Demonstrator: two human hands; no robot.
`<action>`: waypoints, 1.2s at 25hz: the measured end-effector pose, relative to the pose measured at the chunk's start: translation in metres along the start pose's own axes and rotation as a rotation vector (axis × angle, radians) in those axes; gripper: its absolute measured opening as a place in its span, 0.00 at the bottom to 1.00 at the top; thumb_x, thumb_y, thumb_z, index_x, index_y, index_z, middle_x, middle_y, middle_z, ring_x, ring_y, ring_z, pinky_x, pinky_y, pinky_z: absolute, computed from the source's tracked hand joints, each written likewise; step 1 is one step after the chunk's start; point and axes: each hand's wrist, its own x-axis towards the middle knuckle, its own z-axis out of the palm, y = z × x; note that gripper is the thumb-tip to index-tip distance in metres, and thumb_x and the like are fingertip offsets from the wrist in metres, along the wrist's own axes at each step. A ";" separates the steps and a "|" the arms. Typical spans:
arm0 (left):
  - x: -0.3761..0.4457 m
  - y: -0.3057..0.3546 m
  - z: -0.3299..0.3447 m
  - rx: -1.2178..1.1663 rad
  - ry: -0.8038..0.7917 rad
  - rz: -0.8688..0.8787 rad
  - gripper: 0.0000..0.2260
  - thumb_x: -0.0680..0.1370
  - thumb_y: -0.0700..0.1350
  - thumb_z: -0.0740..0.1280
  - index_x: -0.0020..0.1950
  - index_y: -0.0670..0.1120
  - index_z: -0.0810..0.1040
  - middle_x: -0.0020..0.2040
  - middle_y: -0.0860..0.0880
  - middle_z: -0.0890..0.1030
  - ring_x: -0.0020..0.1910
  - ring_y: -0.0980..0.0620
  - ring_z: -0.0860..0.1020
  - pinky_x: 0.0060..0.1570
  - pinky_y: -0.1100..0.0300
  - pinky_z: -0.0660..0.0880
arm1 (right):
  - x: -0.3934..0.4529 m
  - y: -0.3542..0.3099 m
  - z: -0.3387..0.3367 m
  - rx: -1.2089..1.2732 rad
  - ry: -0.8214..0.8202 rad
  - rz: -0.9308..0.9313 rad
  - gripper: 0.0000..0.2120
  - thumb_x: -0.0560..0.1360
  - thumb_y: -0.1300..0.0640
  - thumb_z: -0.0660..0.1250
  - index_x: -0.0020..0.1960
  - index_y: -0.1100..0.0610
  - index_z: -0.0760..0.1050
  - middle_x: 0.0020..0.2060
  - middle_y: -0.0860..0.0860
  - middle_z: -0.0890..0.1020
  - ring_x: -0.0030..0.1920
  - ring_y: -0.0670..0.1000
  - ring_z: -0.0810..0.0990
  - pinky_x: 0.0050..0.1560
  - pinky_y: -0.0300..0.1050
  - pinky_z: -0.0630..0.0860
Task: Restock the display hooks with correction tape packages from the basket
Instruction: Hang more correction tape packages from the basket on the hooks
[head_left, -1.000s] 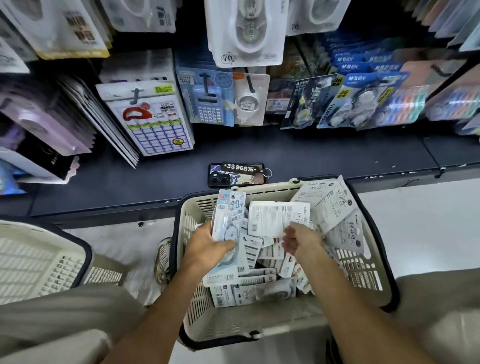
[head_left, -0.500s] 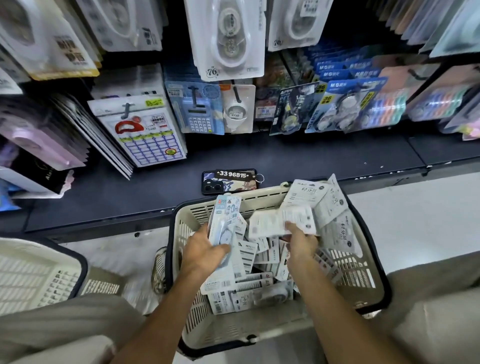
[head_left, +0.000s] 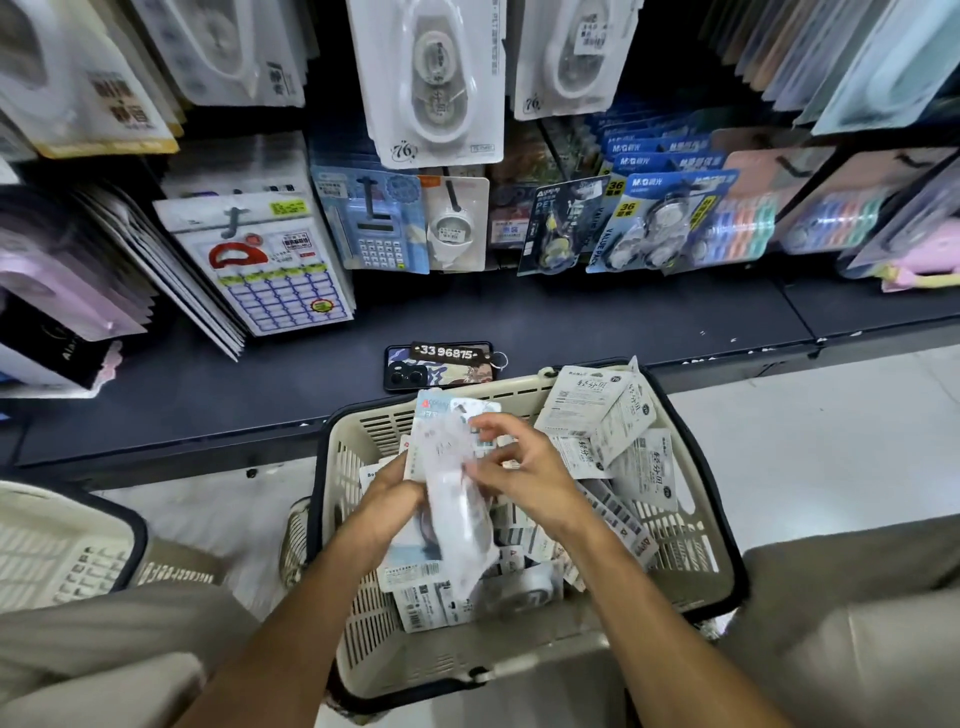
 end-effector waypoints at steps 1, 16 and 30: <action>0.001 0.000 -0.001 -0.055 -0.019 -0.017 0.11 0.80 0.37 0.67 0.55 0.50 0.84 0.49 0.47 0.88 0.55 0.38 0.84 0.59 0.42 0.79 | -0.001 0.005 -0.003 -0.048 0.058 0.007 0.21 0.73 0.60 0.77 0.62 0.46 0.77 0.60 0.48 0.76 0.52 0.47 0.78 0.45 0.39 0.81; 0.007 -0.001 0.009 0.053 0.064 -0.091 0.25 0.65 0.45 0.84 0.61 0.47 0.82 0.56 0.48 0.87 0.52 0.51 0.84 0.50 0.57 0.78 | -0.007 0.045 0.026 0.071 0.067 0.505 0.09 0.83 0.49 0.60 0.54 0.44 0.79 0.50 0.44 0.86 0.48 0.43 0.85 0.50 0.44 0.81; 0.014 -0.013 0.010 0.242 0.183 -0.022 0.24 0.66 0.45 0.83 0.58 0.53 0.78 0.51 0.55 0.85 0.48 0.54 0.83 0.52 0.59 0.76 | -0.005 0.106 -0.047 -0.601 0.298 0.517 0.11 0.81 0.56 0.65 0.59 0.60 0.82 0.46 0.55 0.85 0.42 0.54 0.83 0.47 0.48 0.81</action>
